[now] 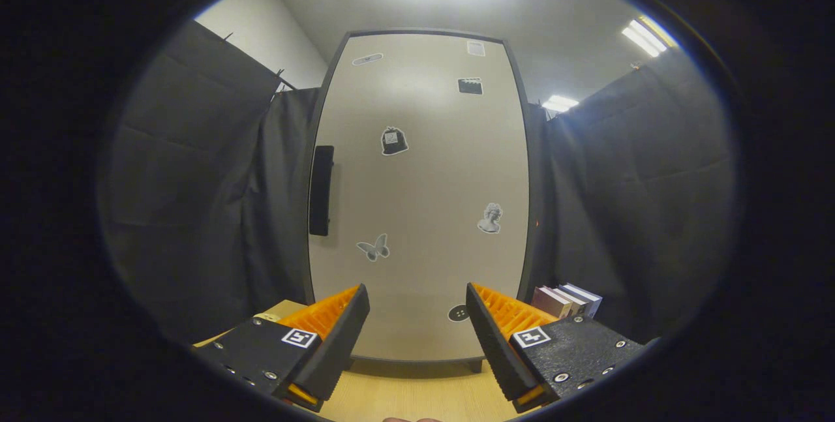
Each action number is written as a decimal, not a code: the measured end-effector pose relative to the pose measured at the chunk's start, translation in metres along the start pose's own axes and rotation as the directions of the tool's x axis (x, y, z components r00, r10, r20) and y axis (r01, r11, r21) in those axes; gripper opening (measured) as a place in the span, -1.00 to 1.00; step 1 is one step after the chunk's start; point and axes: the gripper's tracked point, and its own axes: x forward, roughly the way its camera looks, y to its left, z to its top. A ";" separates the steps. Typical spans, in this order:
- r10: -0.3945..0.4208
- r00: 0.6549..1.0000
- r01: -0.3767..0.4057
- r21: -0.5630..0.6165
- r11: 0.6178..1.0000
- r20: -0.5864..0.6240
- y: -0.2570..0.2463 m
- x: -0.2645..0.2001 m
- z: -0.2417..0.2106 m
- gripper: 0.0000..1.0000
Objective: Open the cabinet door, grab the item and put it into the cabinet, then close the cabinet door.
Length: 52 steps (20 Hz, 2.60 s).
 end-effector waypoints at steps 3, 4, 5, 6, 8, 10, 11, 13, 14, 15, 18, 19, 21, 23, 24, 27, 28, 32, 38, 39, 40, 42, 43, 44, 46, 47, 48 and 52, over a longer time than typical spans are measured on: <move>0.007 1.000 -0.007 0.004 1.000 -0.007 0.002 0.005 -0.001 0.85; 0.011 1.000 -0.011 0.006 1.000 -0.011 0.005 0.006 -0.002 0.85; 0.017 1.000 -0.017 0.004 1.000 -0.012 0.007 0.007 -0.003 0.85; 0.021 1.000 -0.021 0.002 1.000 -0.013 0.009 0.008 -0.002 0.85; 0.028 1.000 -0.028 -0.002 1.000 -0.013 0.012 0.009 -0.003 0.85; 0.028 0.999 -0.028 -0.002 1.000 -0.019 0.014 0.011 -0.004 0.86; 0.027 0.999 -0.027 0.001 1.000 -0.022 0.014 0.013 -0.003 0.85; 0.028 0.999 -0.028 0.012 1.000 -0.024 0.016 0.017 -0.001 0.85; 0.029 0.999 -0.029 0.016 0.999 -0.022 0.017 0.020 0.002 0.85; 0.034 0.999 -0.033 0.019 0.999 -0.017 0.019 0.024 0.007 0.85; 0.060 0.998 -0.060 0.021 0.998 0.010 0.031 0.037 0.025 0.85; 0.067 0.998 -0.067 0.018 0.998 0.020 0.037 0.043 0.034 0.85; 0.092 0.995 -0.093 0.017 0.996 0.033 0.051 0.055 0.048 0.85; 0.115 0.993 -0.116 0.024 0.993 0.037 0.066 0.069 0.058 0.85; 0.126 0.991 -0.127 0.030 0.991 0.038 0.074 0.075 0.063 0.84; 0.165 0.984 -0.167 0.026 0.986 0.067 0.102 0.093 0.080 0.84; 0.177 0.981 -0.178 0.013 0.984 0.074 0.109 0.099 0.083 0.83; 0.198 0.979 -0.199 0.018 0.980 0.057 0.132 0.120 0.082 0.81; 0.189 0.982 -0.189 0.048 0.981 0.009 0.136 0.147 0.071 0.78; 0.184 0.983 -0.184 0.044 0.982 0.002 0.136 0.149 0.068 0.76; 0.176 0.984 -0.175 0.042 0.984 -0.008 0.135 0.152 0.065 0.74; 0.188 0.982 -0.187 0.048 0.981 -0.015 0.138 0.157 0.062 0.56; 0.212 0.977 -0.212 0.047 0.976 -0.013 0.144 0.155 0.063 0.34; 0.230 0.973 -0.229 0.033 0.973 -0.010 0.149 0.154 0.065 0.09; 0.215 0.977 -0.214 0.008 0.977 -0.014 0.148 0.154 0.064 -0.27; 0.221 0.975 -0.221 0.021 0.975 -0.016 0.148 0.154 0.064 -0.31; 0.228 0.973 -0.228 0.032 0.973 -0.018 0.148 0.153 0.064 -0.33; 0.244 0.969 -0.243 0.022 0.970 -0.033 0.148 0.153 0.063 -0.43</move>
